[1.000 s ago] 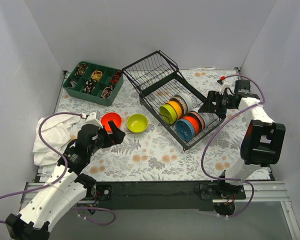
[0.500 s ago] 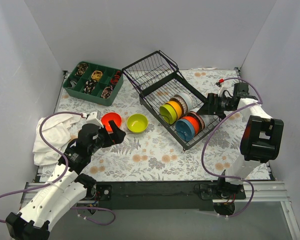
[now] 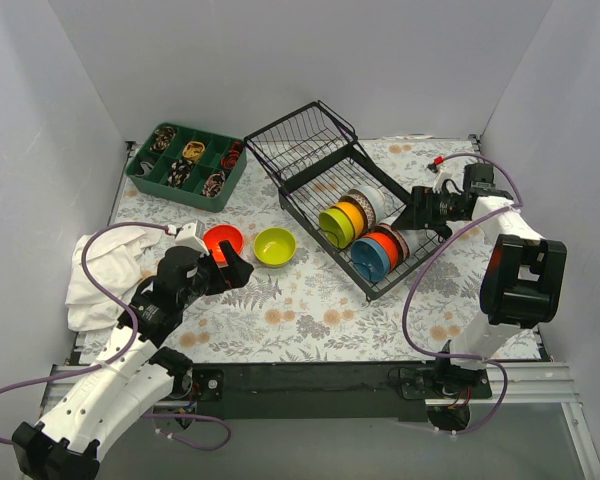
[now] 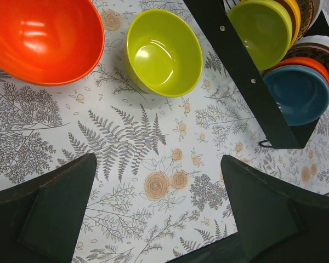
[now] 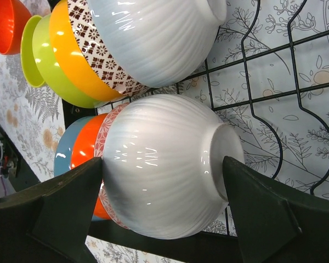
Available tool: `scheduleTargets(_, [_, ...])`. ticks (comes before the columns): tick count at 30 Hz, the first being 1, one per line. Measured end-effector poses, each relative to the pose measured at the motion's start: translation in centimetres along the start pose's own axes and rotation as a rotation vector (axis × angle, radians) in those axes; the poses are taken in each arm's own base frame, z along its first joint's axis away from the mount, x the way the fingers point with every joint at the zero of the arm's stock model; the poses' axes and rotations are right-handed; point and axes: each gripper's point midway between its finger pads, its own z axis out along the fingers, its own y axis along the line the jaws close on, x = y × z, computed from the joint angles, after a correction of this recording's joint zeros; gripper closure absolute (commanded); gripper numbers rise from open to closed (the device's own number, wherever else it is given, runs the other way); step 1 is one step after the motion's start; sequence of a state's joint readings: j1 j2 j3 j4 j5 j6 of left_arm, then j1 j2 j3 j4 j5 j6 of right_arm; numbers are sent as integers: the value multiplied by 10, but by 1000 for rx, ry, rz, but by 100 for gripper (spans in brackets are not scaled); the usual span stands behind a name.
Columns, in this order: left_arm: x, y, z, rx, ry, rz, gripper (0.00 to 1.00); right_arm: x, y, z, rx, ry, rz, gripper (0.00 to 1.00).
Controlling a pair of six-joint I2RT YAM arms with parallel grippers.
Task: Unload the bowls from the dish rack
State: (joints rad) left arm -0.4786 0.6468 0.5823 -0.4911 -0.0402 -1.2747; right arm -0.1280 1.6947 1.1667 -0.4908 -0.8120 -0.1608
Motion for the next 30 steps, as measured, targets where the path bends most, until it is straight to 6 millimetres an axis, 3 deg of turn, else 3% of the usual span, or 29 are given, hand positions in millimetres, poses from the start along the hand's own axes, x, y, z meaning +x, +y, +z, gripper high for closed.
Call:
scheduleTargets(5, [0, 0, 0, 1, -1, 0, 2, 0, 3, 2, 28, 9, -27, 14])
scheduleTargets(18, [0, -3, 0, 15, 3, 2, 2, -6, 6, 1, 91, 0, -77, 69])
scheduleTargets(30, [1, -5, -1, 26, 9, 4, 2, -13, 7, -18, 242, -31, -79, 88])
